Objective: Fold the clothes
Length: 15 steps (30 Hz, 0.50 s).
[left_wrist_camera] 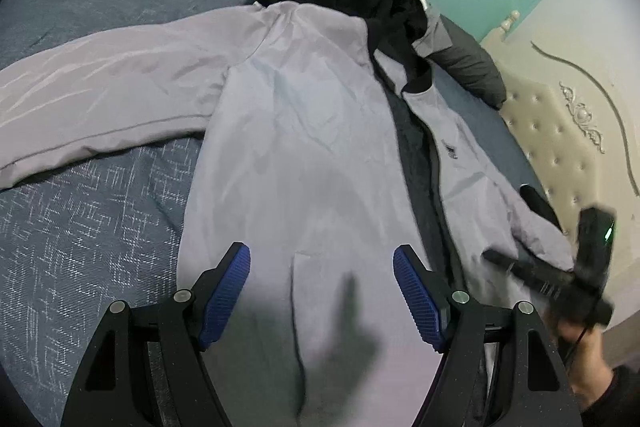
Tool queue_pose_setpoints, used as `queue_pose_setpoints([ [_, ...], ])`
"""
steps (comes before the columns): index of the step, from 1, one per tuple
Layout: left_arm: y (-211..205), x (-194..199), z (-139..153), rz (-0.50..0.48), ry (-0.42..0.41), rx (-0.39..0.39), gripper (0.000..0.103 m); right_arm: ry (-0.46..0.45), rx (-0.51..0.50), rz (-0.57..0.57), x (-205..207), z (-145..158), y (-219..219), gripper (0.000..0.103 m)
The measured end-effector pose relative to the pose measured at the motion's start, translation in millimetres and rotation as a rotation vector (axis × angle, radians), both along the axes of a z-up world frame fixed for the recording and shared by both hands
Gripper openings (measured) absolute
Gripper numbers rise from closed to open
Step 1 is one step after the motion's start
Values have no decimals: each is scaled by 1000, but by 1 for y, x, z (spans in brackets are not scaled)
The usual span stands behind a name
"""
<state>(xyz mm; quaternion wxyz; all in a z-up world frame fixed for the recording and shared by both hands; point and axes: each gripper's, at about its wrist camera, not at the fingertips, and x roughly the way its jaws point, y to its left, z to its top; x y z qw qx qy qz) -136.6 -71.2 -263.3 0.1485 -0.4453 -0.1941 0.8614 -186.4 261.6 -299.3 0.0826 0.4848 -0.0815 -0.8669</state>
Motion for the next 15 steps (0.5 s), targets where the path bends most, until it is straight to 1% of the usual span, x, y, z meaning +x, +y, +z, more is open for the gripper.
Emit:
queue_pose_setpoints([
  [3, -5, 7, 13, 2, 20, -36, 78, -60, -10, 16, 13, -14, -1, 19],
  [5, -18, 14, 21, 31, 24, -30, 78, -102, -26, 16, 20, -24, -3, 19],
  [7, -35, 22, 27, 69, 25, -16, 78, -151, -69, 32, 24, -36, -7, 19],
  [9, -52, 29, 34, 113, 27, -24, 78, -179, -103, 66, 27, -45, -16, 19],
  [11, -66, 36, 38, 146, 27, -28, 78, -157, -106, 51, 32, -41, -18, 19],
  [15, -84, 48, 37, 186, 8, -18, 79, -125, -169, -15, 40, -26, -10, 21],
])
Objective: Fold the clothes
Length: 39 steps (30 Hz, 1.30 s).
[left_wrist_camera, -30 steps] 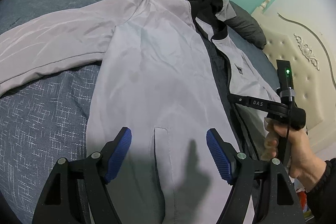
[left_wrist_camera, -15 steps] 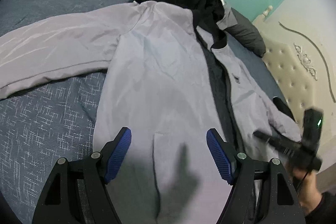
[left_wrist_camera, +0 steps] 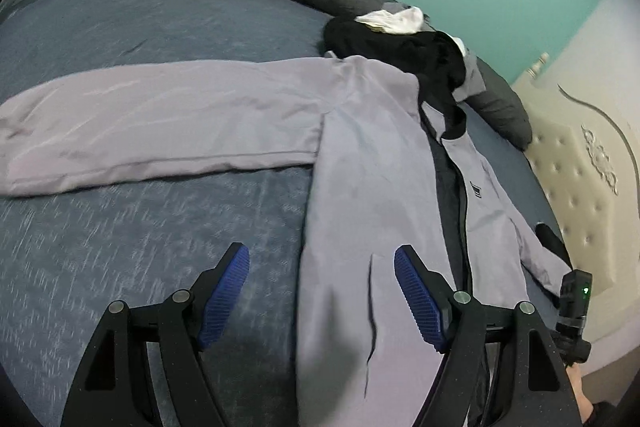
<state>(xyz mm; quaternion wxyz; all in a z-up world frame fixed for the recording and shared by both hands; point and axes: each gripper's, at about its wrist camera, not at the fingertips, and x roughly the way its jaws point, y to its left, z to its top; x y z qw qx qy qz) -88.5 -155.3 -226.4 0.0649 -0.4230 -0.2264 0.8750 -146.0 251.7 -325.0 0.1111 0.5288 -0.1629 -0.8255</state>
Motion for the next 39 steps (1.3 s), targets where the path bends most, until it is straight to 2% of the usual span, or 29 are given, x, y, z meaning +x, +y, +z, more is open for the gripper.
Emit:
queue_pose_setpoints([
  [3, -3, 7, 0, -1, -8, -8, 79, -12, -37, 34, 7, 7, -6, 26],
  [6, -4, 12, 1, -8, -17, -15, 79, -37, -80, 70, 15, 7, -16, 42],
  [11, -4, 19, 4, -19, -33, -15, 79, -86, -136, 123, 29, -4, -38, 42],
  [15, -5, 27, 11, -25, -31, -31, 79, -118, -163, 110, 33, -17, -42, 42],
  [18, -6, 31, 17, -28, -24, -44, 79, -108, -177, 95, 38, -18, -40, 31],
  [22, -6, 35, 21, -36, -20, -53, 79, -126, -147, 55, 42, -22, -30, 31],
  [24, -5, 38, 22, -41, -22, -57, 79, -138, -167, 41, 43, -25, -26, 34],
  [29, -3, 42, 27, -52, -22, -69, 79, -118, -177, 78, 49, -22, -36, 34],
  [30, -4, 42, 28, -51, -20, -71, 79, -111, -180, 85, 50, -21, -38, 30],
  [33, -5, 45, 33, -48, -15, -77, 79, -82, -177, 106, 54, -13, -42, 5],
  [39, -5, 49, 35, -61, -17, -85, 79, 5, -83, 121, 57, 14, -36, 3],
])
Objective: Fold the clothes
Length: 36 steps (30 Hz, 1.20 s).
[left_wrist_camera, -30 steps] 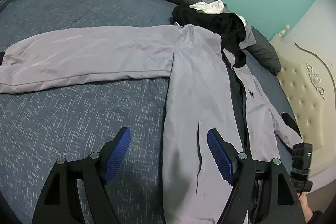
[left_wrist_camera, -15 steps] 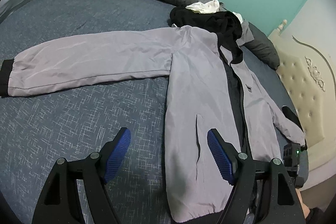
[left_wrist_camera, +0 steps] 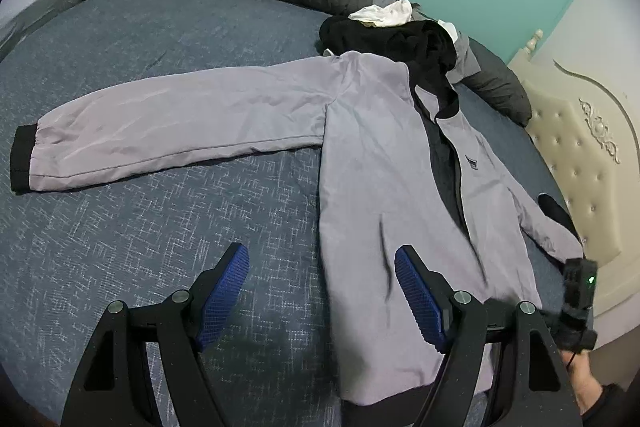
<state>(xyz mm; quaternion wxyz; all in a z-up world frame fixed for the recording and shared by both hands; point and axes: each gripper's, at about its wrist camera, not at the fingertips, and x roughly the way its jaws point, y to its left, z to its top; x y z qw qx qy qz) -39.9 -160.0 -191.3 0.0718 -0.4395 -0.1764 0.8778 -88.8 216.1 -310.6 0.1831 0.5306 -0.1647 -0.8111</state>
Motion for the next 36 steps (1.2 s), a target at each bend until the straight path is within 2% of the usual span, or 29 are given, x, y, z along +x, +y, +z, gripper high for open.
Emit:
queue_pose_setpoints([
  [2, 3, 0, -2, -8, -7, 5, 79, 18, 38, -7, 0, 5, 4, 3],
  [8, 16, 0, -11, -55, -29, -23, 79, -18, 61, -3, 2, -8, 3, 3],
  [11, 15, 2, -15, -57, -41, -28, 79, -24, 106, -11, 0, -15, 2, 3],
  [15, 13, 2, -23, -58, -59, -22, 79, -45, 80, -23, 0, -21, 10, 4],
  [18, 20, 1, -29, -76, -73, -23, 79, -30, 67, -36, -3, -12, 11, 6],
  [22, 40, -2, -39, -135, -98, -4, 79, 47, 54, -83, -3, 12, 18, 7],
  [25, 55, -3, -44, -168, -107, 3, 79, 99, 28, -56, -2, 27, 13, 7],
  [27, 64, -3, -49, -185, -121, 18, 79, 85, 19, -7, -1, 24, 1, 7],
  [30, 75, -2, -60, -221, -148, 0, 79, 46, 33, 50, 0, 11, -15, 7],
  [36, 87, 1, -97, -273, -253, -65, 79, -58, 63, 47, -2, -27, -21, 7],
])
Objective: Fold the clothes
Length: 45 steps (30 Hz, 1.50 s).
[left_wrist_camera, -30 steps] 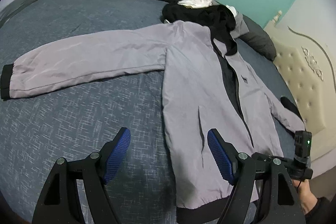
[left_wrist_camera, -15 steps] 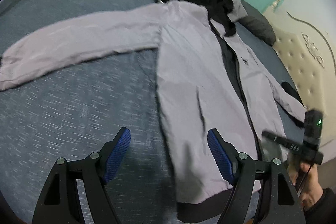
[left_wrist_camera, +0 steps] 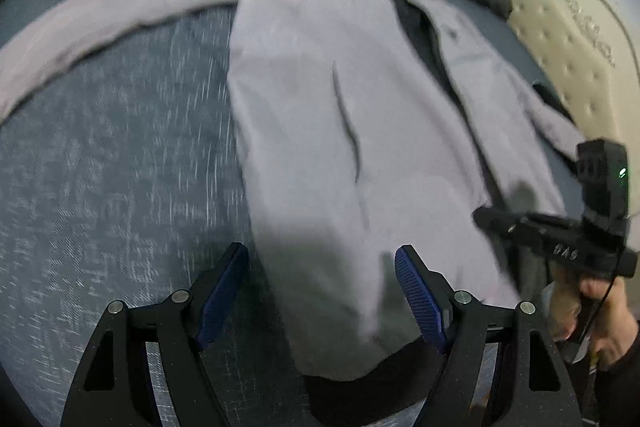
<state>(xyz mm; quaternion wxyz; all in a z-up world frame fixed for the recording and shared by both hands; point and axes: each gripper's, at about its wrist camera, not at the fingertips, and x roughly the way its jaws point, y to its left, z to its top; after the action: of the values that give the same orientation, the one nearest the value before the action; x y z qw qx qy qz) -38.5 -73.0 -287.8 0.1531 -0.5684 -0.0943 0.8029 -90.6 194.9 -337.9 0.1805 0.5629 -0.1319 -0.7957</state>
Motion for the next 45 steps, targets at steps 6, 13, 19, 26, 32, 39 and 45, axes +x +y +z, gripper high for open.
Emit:
queue_pose_setpoints([
  [6, 1, 2, -11, -9, -25, -22, 79, -31, 36, 36, 1, -11, -7, 7],
  [13, -1, 13, -7, -48, -37, -39, 79, -69, -12, 37, 1, -18, -4, 7],
  [19, -20, 12, 7, 26, 7, -19, 79, 22, -95, -95, -14, 12, 30, 21],
  [26, -44, -3, 2, 104, -7, -9, 79, 53, -106, -162, -48, 20, 54, 37],
  [32, -45, -4, -1, 71, 4, 24, 72, 64, -117, -192, -88, 19, 59, 40],
  [39, -41, -3, -3, 25, 1, 73, 41, 20, -131, -203, -123, 2, 61, 42],
  [45, -33, -5, 1, -27, 9, 79, 12, -7, -158, -207, -135, -15, 58, 40],
])
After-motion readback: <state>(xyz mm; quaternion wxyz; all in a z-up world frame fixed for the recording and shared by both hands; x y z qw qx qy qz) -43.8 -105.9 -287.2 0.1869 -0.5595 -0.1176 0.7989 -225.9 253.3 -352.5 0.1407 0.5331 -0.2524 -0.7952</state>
